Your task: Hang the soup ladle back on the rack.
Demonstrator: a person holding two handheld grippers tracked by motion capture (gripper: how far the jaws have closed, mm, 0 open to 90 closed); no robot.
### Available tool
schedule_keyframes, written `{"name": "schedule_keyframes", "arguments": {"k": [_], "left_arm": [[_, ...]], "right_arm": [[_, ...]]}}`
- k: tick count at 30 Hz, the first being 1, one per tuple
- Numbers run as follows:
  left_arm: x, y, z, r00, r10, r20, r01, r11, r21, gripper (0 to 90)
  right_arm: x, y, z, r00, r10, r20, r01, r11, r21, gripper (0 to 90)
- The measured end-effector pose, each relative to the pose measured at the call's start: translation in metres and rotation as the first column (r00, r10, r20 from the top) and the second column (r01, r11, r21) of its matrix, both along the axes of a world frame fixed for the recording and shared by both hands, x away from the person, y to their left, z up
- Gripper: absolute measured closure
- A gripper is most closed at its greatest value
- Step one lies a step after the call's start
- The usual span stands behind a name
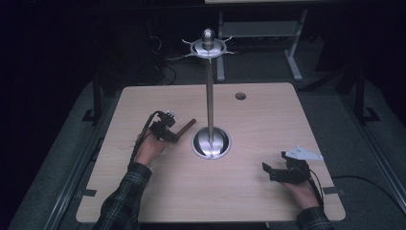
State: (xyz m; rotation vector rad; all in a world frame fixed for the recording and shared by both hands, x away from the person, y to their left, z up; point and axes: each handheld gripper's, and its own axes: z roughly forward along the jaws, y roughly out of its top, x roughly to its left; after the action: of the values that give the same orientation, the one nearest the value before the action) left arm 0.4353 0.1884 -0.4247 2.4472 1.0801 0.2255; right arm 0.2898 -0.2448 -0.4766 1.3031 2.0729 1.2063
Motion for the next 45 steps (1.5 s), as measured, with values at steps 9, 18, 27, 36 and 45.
{"name": "schedule_keyframes", "arguments": {"k": [9, 18, 27, 36, 45], "left_arm": [[-0.013, 0.017, 0.015, 0.9967, 0.009, 0.081, 0.000, 0.9935, -0.114, 73.7], [-0.029, 0.033, 0.030, 0.9856, 0.006, 0.169, 0.028, 0.9787, -0.203, 73.7], [-0.042, 0.042, 0.043, 0.9720, -0.006, 0.235, 0.074, 0.9559, -0.284, 73.7], [-0.051, 0.048, 0.057, 0.9596, 0.004, 0.281, 0.105, 0.9219, -0.373, 73.8], [-0.058, 0.053, 0.071, 0.9477, 0.009, 0.319, 0.133, 0.8985, -0.418, 73.8]], "right_arm": [[0.000, 0.001, 0.000, 1.0000, -0.003, -0.003, 0.003, 1.0000, 0.002, 8.9], [0.000, 0.001, -0.001, 1.0000, -0.005, -0.006, 0.005, 1.0000, 0.000, 8.9], [0.000, 0.000, -0.001, 1.0000, -0.006, -0.004, 0.006, 1.0000, -0.003, 8.9], [0.000, 0.002, -0.001, 1.0000, -0.002, -0.004, 0.002, 1.0000, -0.006, 8.9], [0.000, 0.002, -0.001, 1.0000, -0.003, -0.004, 0.003, 1.0000, -0.005, 8.9]]}}
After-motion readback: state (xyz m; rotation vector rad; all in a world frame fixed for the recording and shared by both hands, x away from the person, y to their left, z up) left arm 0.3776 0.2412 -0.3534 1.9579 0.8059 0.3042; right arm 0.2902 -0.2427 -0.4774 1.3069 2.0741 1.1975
